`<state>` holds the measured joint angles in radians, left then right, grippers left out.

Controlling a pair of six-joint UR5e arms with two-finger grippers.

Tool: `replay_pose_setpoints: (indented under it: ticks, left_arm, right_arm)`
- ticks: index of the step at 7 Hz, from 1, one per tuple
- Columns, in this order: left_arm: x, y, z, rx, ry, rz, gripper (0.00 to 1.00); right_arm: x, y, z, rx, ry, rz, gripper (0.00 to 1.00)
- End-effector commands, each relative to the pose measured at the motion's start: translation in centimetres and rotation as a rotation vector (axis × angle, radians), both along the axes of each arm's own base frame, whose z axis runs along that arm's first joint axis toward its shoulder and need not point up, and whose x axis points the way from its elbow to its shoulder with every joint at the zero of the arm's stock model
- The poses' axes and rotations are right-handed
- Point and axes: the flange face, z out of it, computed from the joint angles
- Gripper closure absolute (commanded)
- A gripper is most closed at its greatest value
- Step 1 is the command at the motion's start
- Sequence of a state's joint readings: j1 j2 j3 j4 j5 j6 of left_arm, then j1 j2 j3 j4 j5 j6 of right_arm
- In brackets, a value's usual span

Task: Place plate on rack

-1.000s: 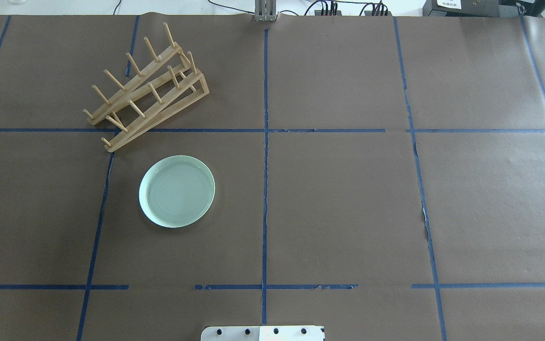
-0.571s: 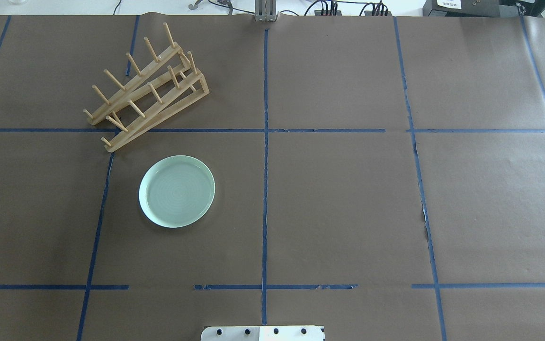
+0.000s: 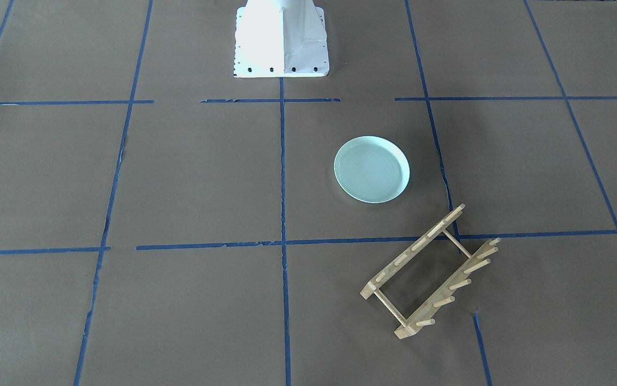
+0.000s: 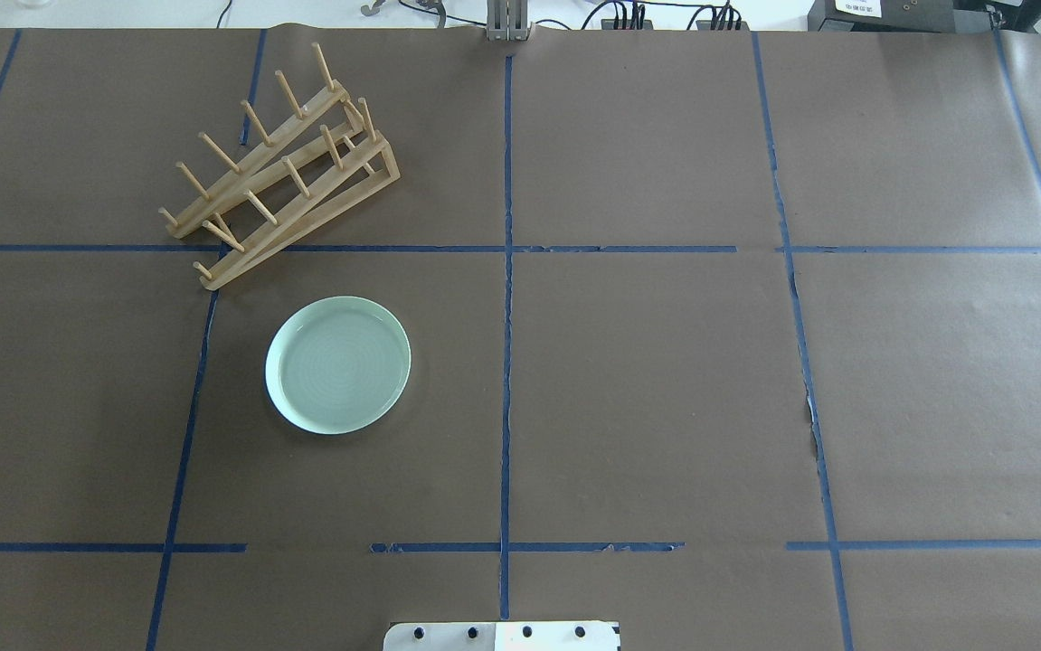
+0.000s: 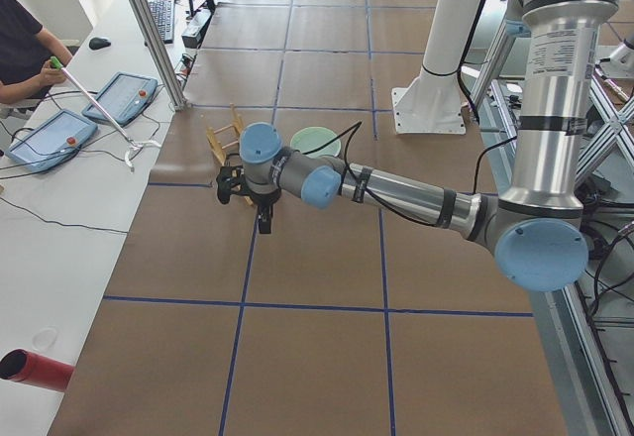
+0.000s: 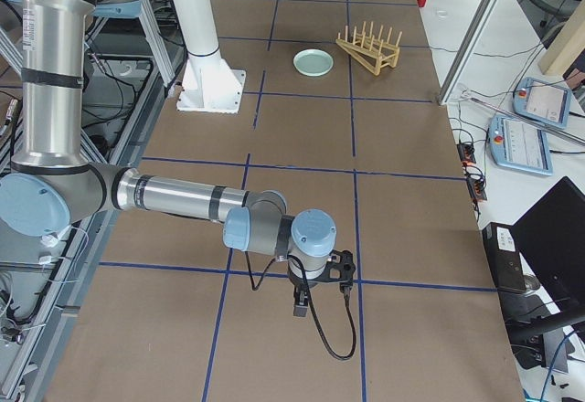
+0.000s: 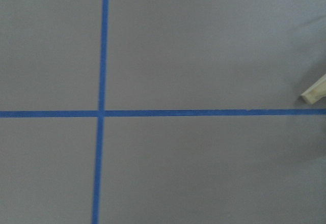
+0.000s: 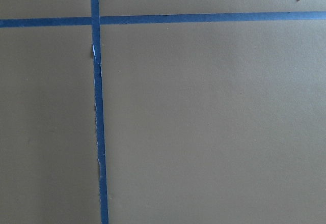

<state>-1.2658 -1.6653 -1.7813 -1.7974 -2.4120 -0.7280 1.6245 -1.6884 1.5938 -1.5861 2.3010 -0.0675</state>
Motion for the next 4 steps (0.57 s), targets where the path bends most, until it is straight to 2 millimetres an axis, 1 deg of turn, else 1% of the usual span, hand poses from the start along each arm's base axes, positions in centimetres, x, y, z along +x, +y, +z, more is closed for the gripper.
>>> replay_pose_setpoints:
  ticks: [1,2,3,4]
  left_arm:
    - [14.6,-1.1,-10.5,-0.160,0.060,-0.052,0.00]
    - [20.4,-0.1,-14.3,-0.198,0.066,-0.017,0.00]
    - [28.5,0.4,-18.4,-0.259,0.011,-0.001,0.00]
    - [34.7,-1.6,-21.8,-0.243,-0.076,-0.040,0.00]
  right_arm:
    - [0.0,0.0,0.0,0.000,0.000,0.000,0.00]
    - [0.0,0.0,0.0,0.000,0.000,0.000,0.00]
    - [0.0,0.0,0.0,0.000,0.000,0.000,0.00]
    - [0.0,0.0,-0.1,0.001,0.000,0.000,0.00]
